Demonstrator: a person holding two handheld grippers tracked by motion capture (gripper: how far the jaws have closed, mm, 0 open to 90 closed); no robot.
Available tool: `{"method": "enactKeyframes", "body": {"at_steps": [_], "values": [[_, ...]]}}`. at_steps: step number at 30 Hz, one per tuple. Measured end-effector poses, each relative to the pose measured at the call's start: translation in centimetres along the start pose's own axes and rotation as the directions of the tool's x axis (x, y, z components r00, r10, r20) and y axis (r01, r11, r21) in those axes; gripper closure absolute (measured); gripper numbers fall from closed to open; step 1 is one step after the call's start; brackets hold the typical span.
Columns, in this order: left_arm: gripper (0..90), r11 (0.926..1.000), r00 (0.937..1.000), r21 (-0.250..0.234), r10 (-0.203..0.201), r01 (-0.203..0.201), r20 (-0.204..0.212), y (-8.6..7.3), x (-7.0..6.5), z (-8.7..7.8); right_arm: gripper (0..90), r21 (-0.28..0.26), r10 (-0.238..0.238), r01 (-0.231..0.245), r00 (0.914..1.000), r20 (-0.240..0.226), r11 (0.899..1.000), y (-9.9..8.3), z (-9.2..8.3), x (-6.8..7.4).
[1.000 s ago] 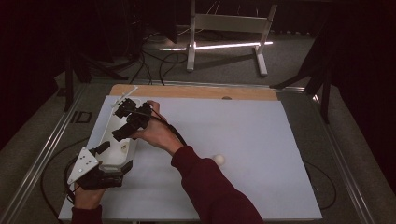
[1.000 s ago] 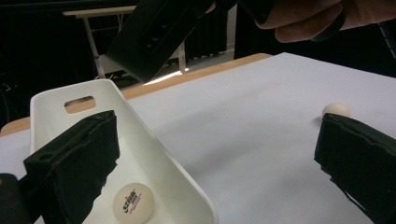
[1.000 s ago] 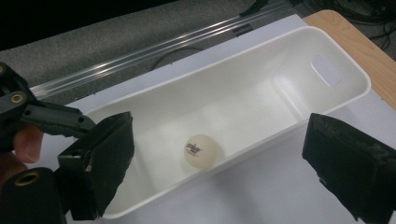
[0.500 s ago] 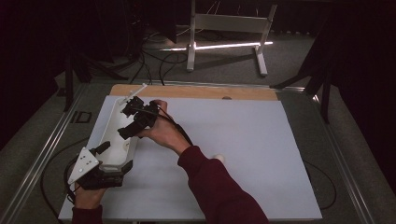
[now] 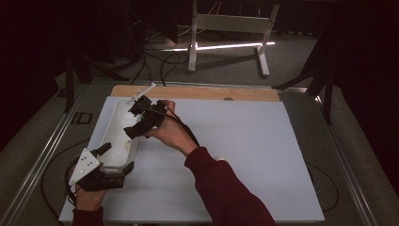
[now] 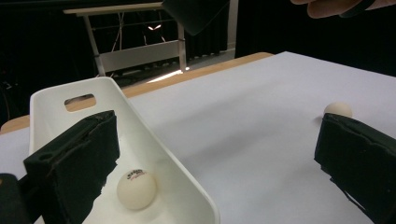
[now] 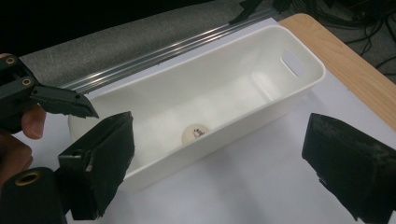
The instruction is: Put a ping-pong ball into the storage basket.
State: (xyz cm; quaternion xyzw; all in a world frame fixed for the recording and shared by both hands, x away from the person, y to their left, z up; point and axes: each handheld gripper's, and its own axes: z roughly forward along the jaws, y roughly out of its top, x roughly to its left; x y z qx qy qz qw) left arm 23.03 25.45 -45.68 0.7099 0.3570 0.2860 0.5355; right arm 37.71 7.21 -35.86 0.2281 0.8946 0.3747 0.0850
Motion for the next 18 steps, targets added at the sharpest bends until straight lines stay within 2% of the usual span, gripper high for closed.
{"method": "enactKeyframes", "body": {"at_steps": [9,18], "values": [[0.6,1.0000,1.0000,0.000,-0.001,0.001,0.002,0.0,0.0,0.0,8.7,-0.002,0.016,-0.016,0.9999,0.007,1.000,-0.6,-0.4,-0.5],[0.6,1.0000,1.0000,0.001,-0.002,0.002,0.004,0.0,0.0,0.0,8.7,-0.022,0.021,-0.021,0.9992,0.033,1.000,-0.8,-1.5,-1.2]]}}
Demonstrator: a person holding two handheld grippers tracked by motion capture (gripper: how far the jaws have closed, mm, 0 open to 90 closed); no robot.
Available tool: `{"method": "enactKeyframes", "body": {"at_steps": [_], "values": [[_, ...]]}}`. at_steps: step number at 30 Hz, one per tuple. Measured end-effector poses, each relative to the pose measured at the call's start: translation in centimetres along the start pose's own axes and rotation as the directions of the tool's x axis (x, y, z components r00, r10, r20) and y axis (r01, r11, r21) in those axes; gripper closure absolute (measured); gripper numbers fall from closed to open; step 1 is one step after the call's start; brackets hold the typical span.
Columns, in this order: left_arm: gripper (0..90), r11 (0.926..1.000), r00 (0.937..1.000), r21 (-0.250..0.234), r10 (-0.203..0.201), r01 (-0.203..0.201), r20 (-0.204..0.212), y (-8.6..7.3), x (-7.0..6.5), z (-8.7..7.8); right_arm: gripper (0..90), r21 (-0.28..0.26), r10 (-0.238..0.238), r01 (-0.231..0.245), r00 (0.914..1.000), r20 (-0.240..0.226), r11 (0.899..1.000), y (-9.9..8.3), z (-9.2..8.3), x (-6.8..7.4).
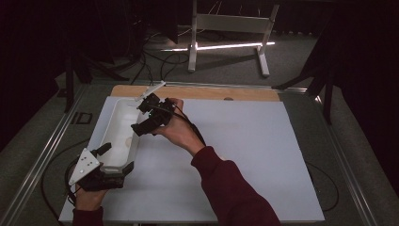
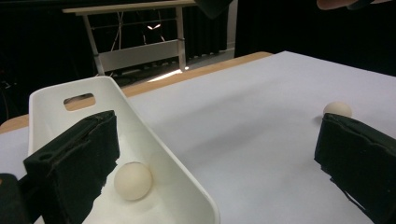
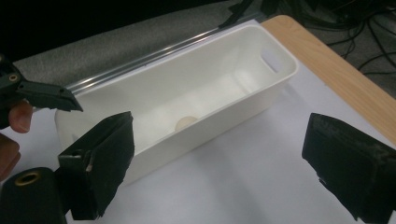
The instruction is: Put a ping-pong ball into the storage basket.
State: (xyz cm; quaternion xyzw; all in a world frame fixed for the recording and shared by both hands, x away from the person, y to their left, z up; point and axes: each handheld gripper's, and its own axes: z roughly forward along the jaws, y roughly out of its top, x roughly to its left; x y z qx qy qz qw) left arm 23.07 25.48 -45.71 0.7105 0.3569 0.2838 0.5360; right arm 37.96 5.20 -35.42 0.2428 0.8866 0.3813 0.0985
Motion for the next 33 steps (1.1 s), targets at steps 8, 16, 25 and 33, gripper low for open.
{"method": "enactKeyframes", "body": {"at_steps": [8,16,25,33], "values": [[0.6,1.0000,1.0000,0.000,0.001,-0.001,0.002,0.0,0.0,0.0,8.7,-0.004,0.014,-0.014,0.9997,0.019,1.000,-0.4,-1.0,-1.0],[0.6,1.0000,1.0000,0.001,0.003,-0.003,0.003,0.0,0.0,0.1,8.7,0.020,0.006,-0.006,0.9998,0.018,1.000,-0.9,-1.4,-1.4],[0.6,1.0000,1.0000,0.006,0.004,-0.004,0.003,0.0,-0.1,0.2,8.6,0.039,0.001,-0.002,0.9997,0.023,0.999,-1.7,-1.8,-1.9],[0.6,0.9999,0.9999,0.008,0.010,-0.010,0.006,0.1,-0.2,0.4,8.6,0.034,0.006,-0.008,0.9993,0.037,0.999,-2.2,-2.6,-2.4]]}}
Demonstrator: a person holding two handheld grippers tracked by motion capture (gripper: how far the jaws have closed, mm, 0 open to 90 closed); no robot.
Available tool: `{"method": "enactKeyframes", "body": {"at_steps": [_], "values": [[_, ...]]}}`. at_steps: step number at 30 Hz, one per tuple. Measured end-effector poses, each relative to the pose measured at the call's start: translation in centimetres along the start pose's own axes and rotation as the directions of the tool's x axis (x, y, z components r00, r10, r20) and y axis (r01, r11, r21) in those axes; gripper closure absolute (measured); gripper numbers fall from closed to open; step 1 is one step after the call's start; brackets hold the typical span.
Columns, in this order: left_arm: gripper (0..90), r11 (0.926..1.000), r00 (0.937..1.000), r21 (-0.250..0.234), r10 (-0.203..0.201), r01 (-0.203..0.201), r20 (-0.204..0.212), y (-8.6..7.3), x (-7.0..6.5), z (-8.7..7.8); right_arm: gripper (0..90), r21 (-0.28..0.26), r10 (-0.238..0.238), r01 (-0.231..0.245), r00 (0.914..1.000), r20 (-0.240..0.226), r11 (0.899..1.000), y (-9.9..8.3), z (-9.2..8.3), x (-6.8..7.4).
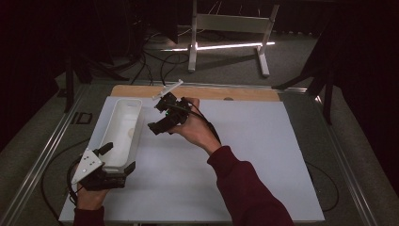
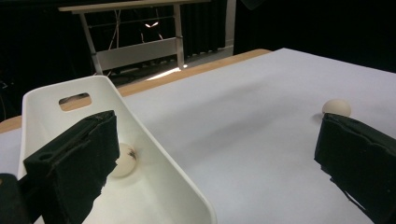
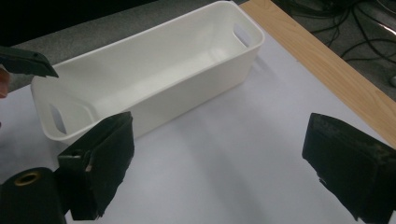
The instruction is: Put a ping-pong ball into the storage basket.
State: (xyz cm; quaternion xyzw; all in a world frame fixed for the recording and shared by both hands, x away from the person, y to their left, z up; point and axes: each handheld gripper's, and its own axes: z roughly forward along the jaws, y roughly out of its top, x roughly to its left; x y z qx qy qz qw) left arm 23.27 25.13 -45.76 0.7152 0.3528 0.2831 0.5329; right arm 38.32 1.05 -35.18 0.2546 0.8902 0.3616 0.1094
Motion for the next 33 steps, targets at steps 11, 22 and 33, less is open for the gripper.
{"method": "enactKeyframes", "body": {"at_steps": [11,22,33], "values": [[0.6,1.0000,1.0000,0.008,0.005,-0.005,0.005,0.0,-0.1,0.2,8.6,-0.001,0.007,-0.007,0.9997,0.025,1.000,-0.9,-1.2,-1.1],[0.6,1.0000,1.0000,0.004,0.004,-0.004,0.001,0.0,-0.1,0.1,8.6,-0.007,0.020,-0.020,0.9992,0.035,1.000,-1.6,-1.9,-1.7],[0.6,1.0000,1.0000,0.004,0.005,-0.005,0.003,0.1,-0.2,0.1,8.6,-0.008,0.023,-0.023,0.9989,0.042,1.000,-2.3,-2.6,-2.2]]}}
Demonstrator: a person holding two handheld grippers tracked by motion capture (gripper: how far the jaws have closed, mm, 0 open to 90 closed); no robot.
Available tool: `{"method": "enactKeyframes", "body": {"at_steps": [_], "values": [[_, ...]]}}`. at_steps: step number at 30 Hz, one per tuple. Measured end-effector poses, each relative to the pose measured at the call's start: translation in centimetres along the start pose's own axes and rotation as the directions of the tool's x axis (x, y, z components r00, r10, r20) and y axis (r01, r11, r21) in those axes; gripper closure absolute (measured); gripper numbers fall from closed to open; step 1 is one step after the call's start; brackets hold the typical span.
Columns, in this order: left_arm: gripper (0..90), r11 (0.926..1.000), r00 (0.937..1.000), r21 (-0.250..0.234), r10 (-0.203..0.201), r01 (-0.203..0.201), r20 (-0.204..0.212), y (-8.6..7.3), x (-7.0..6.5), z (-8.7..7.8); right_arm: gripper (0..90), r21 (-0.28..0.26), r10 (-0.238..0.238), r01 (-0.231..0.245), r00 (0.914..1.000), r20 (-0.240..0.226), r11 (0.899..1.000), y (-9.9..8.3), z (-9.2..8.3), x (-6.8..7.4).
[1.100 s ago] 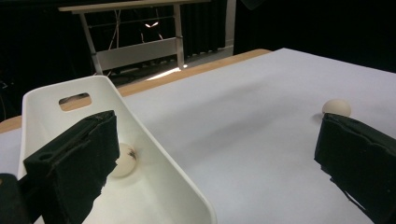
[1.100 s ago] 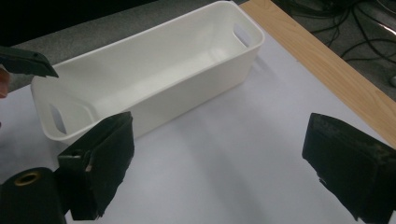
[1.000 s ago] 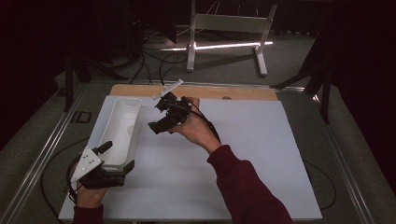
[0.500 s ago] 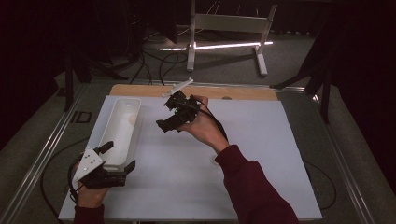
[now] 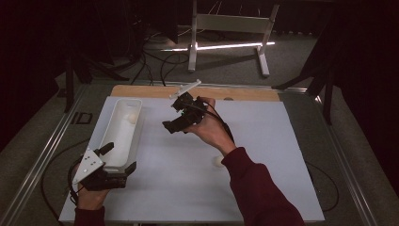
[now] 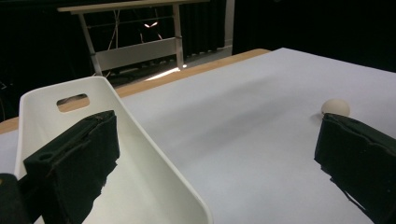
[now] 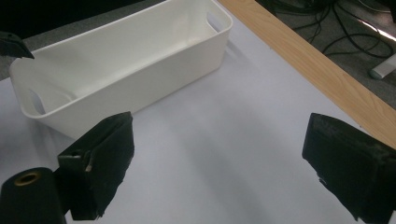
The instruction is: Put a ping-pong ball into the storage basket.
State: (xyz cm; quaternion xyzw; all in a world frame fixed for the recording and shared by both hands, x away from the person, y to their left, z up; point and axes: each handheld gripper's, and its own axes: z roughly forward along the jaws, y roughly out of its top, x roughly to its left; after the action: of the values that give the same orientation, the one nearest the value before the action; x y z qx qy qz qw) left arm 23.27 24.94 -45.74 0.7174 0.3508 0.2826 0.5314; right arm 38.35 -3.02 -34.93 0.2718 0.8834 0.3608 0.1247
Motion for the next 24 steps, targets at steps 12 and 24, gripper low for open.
{"method": "enactKeyframes", "body": {"at_steps": [12,24], "values": [[0.6,1.0000,1.0000,0.003,0.001,-0.001,-0.002,0.0,0.0,0.0,8.6,-0.006,0.023,-0.023,0.9997,0.007,1.000,-0.8,-0.6,-0.6],[0.6,1.0000,1.0000,0.003,0.001,-0.001,-0.002,0.0,0.0,0.0,8.6,-0.003,0.031,-0.031,0.9994,0.013,1.000,-1.4,-1.0,-1.1]]}}
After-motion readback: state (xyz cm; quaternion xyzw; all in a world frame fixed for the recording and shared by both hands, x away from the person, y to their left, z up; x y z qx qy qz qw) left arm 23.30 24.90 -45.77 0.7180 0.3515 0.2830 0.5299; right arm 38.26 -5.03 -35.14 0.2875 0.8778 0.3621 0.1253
